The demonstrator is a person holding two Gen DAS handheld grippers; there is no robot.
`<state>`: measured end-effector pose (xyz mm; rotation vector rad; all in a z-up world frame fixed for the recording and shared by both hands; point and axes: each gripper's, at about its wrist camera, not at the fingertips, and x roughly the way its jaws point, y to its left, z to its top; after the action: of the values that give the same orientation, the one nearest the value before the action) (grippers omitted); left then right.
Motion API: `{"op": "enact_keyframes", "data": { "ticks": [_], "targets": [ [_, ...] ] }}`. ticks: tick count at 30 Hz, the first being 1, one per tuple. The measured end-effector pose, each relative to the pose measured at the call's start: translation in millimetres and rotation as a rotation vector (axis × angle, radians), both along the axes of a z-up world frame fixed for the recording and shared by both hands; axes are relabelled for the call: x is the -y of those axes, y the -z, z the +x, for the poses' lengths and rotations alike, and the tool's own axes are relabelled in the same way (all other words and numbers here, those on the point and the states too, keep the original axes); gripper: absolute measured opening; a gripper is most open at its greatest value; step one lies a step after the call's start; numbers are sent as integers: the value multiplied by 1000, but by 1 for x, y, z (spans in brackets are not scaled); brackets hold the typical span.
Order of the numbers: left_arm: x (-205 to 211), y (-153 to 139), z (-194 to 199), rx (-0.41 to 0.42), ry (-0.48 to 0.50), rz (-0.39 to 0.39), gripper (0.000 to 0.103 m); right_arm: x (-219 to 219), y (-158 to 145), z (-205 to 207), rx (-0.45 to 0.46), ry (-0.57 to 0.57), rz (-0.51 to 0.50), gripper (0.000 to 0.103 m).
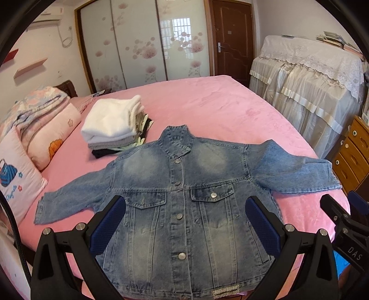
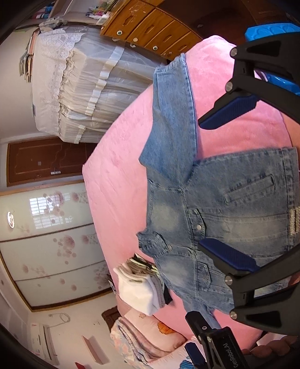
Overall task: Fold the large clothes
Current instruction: 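Grasp the cuff of the denim jacket sleeve with the right gripper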
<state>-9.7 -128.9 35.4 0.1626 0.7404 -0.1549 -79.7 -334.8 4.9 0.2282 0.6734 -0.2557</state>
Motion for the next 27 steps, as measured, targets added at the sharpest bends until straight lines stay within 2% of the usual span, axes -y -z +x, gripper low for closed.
{"op": "enact_keyframes", "data": {
  "ticks": [5, 10, 12, 16, 18, 20, 22, 25, 27],
  "targets": [
    [37, -3, 20, 38, 63, 13, 103, 40, 7, 6, 1, 61, 34, 96],
    [80, 1, 51, 83, 131, 12, 103, 99, 29, 10, -26, 203, 49, 96],
    [98, 9, 67, 89, 155, 9, 103, 129, 43, 11, -34, 251, 85, 96],
    [138, 39, 100, 70, 206, 22, 103, 181, 75, 12, -54, 343, 160, 93],
    [157, 59, 114, 39, 218, 42, 103, 210, 96, 17, -75, 377, 204, 84],
    [173, 80, 127, -9, 226, 30, 103, 234, 114, 22, -94, 404, 246, 80],
    [190, 101, 141, -66, 239, 19, 103, 252, 129, 25, -102, 419, 283, 79],
    [210, 125, 153, -94, 244, 14, 103, 281, 156, 33, -123, 463, 363, 79],
    [219, 136, 158, -114, 255, -28, 103, 298, 175, 38, -139, 495, 407, 78]
  ]
}}
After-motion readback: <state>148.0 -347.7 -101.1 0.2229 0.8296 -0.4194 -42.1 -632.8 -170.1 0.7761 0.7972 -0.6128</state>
